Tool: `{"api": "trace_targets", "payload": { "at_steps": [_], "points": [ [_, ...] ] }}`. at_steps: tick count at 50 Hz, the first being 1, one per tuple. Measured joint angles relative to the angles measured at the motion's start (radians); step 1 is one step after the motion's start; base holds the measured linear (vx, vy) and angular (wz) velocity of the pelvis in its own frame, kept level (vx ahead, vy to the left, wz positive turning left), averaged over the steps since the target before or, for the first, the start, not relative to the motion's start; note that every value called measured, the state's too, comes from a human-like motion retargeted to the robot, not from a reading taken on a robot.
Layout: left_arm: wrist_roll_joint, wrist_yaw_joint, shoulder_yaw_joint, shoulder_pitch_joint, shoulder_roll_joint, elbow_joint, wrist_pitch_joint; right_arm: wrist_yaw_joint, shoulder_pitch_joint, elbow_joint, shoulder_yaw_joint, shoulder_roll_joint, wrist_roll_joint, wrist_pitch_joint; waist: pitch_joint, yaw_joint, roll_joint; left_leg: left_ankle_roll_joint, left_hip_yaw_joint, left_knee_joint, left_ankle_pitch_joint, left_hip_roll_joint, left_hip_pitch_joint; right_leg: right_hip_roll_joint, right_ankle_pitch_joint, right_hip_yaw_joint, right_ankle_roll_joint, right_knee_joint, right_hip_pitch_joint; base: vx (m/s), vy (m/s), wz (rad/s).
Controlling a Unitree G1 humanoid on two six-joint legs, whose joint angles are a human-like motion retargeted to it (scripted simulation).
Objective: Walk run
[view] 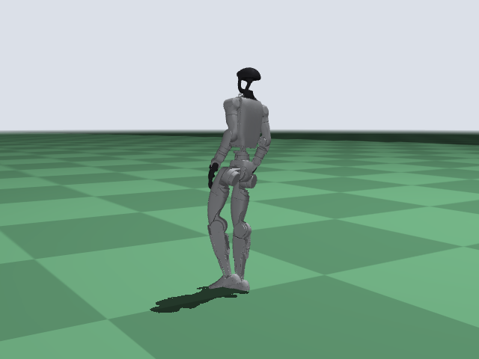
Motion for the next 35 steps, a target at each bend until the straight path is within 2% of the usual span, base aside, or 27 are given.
{"api": "trace_targets", "payload": {
  "at_steps": [5,10,15,17,18,20,23,25,26,27,30,33,35],
  "points": [
    [0.04,0.006,-0.019,-0.019,0.019,-0.019,-0.008,0.017,-0.014,0.047,-0.004,0.015,0.01,-0.007,0.048,0.053,0.049,-0.04,-0.088,-0.316,-0.017,-0.016,-0.079,0.114,-0.064,0.041,-0.026,-0.01,0.094,0.67,-0.29,-0.88],
    [0.068,-0.001,-0.019,-0.02,0.018,-0.02,0.005,0.028,-0.027,0.072,-0.005,0.017,-0.034,-0.005,0.053,0.085,0.037,-0.114,-0.106,-0.538,-0.1,-0.049,-0.157,0.14,-0.129,0.088,-0.043,-0.001,0.167,0.72,-0.24,-0.7],
    [0.089,-0.029,-0.004,-0.04,0.013,-0.021,0.017,0.047,-0.015,0.107,-0.009,0.027,-0.051,-0.006,0.037,0.123,0.027,-0.085,0.001,-0.508,-0.108,-0.024,-0.164,0.163,-0.129,0.087,-0.04,0.033,0.217,0.87,-0.2,-0.56],
    [0.088,-0.023,0.005,-0.045,0.015,-0.033,0.014,0.055,-0.009,0.125,-0.013,0.034,-0.045,-0.002,0.017,0.148,0.003,-0.025,0.061,-0.475,-0.102,-0.015,-0.138,0.141,-0.073,0.082,-0.003,0.059,0.229,1.06,-0.19,-0.66],
    [0.089,-0.016,0.01,-0.046,0.015,-0.036,0.014,0.056,-0.007,0.133,-0.021,0.04,-0.037,0.001,0.008,0.159,-0.006,-0.003,0.025,-0.474,-0.055,-0.027,-0.128,0.131,-0.028,0.068,0.022,0.077,0.234,1.13,-0.19,-0.39],
    [0.096,-0.021,0.023,-0.046,0.015,-0.036,0.028,0.051,0.001,0.147,-0.04,0.055,-0.017,0.0,-0.015,0.158,-0.023,0.034,-0.014,-0.468,0.01,-0.045,-0.1,0.112,0.113,0.028,0.072,0.129,0.236,0.96,-0.2,-0.04],
    [0.086,-0.09,0.049,-0.055,0.023,-0.012,0.067,0.033,0.006,0.163,-0.023,0.069,-0.002,-0.019,-0.03,0.109,-0.03,0.091,-0.038,-0.397,-0.003,-0.028,-0.073,0.115,0.396,0.034,0.17,0.298,0.19,1.02,-0.21,0.34],
    [0.063,-0.112,0.042,-0.067,0.046,-0.015,0.088,0.018,-0.002,0.152,0.01,0.063,0.001,-0.029,-0.019,0.107,-0.015,0.111,-0.057,-0.366,-0.047,-0.002,-0.035,0.135,0.537,0.043,0.226,0.458,0.127,0.96,-0.21,-0.04],
    [0.062,-0.116,0.038,-0.07,0.055,-0.014,0.093,0.012,-0.011,0.135,0.028,0.052,-0.017,-0.031,-0.013,0.127,-0.007,0.114,-0.044,-0.37,-0.063,0.012,-0.009,0.131,0.558,0.04,0.245,0.532,0.091,0.75,-0.15,-0.65],
    [0.06,-0.123,0.035,-0.073,0.062,-0.009,0.096,0.004,-0.019,0.117,0.042,0.039,-0.038,-0.033,-0.009,0.142,0.005,0.116,-0.036,-0.375,-0.08,0.025,0.016,0.127,0.554,0.032,0.252,0.593,0.057,0.68,-0.1,-0.72],
    [0.046,-0.162,0.029,-0.067,0.057,0.037,0.092,-0.029,-0.022,0.057,0.044,-0.002,-0.122,-0.046,-0.01,0.148,0.045,0.113,-0.038,-0.387,-0.123,0.045,0.087,0.094,0.39,-0.011,0.195,0.673,-0.038,0.8,-0.08,-0.18],
    [0.032,-0.181,-0.001,-0.056,0.047,0.086,0.104,-0.085,-0.012,0.03,0.016,-0.014,-0.11,-0.095,-0.004,0.085,0.079,0.121,-0.103,-0.41,-0.142,0.026,0.152,0.09,0.234,0.003,0.2,0.653,-0.14,0.8,-0.09,0.92],
    [0.027,-0.165,-0.026,-0.05,0.046,0.102,0.104,-0.11,-0.007,0.02,0.016,-0.022,-0.064,-0.132,-0.003,0.047,0.085,0.125,-0.141,-0.421,-0.157,0.002,0.189,0.049,0.158,-0.008,0.223,0.587,-0.2,0.76,-0.15,1.06]
  ]
}}
